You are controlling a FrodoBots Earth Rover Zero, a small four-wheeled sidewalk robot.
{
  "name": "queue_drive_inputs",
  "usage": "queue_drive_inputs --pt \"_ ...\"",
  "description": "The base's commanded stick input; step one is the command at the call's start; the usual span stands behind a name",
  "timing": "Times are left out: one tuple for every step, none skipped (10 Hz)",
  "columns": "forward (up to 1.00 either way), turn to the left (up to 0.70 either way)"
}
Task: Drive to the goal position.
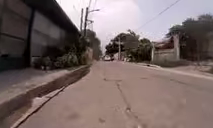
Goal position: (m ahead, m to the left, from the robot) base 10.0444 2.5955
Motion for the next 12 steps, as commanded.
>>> queue_drive_inputs --pt "0.85 0.0" --pt "0.85 0.0" --pt "0.85 0.0" --pt "0.85 0.0" --pt "0.85 0.0" --pt "0.85 0.0" --pt "0.85 0.0" --pt "0.85 0.0" --pt "0.85 0.0" --pt "0.85 0.0" --pt "0.85 0.0" --pt "0.85 0.0"
